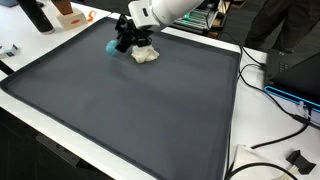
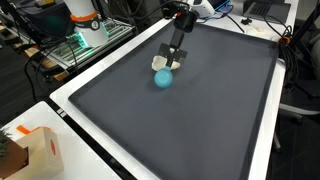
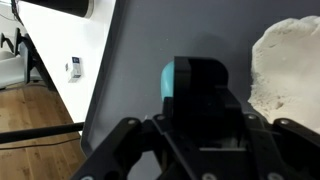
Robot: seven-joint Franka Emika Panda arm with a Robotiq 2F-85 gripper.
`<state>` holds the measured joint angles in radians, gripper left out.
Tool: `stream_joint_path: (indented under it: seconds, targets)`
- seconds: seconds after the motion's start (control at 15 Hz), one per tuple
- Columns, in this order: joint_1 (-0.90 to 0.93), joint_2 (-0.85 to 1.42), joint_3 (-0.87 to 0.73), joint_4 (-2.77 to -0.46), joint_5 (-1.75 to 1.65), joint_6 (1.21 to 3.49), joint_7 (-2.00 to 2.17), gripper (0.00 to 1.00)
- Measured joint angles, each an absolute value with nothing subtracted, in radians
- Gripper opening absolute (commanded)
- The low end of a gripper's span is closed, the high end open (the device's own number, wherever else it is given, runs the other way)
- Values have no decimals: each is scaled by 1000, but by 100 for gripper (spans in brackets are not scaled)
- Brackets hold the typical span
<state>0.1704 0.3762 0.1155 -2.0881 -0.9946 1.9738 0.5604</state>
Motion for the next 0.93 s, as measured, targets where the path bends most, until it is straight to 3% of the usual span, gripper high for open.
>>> stream_joint_path:
  seconds: [0.93]
  targets:
    - [155, 123, 115, -2285, -1028, 2226, 390, 25]
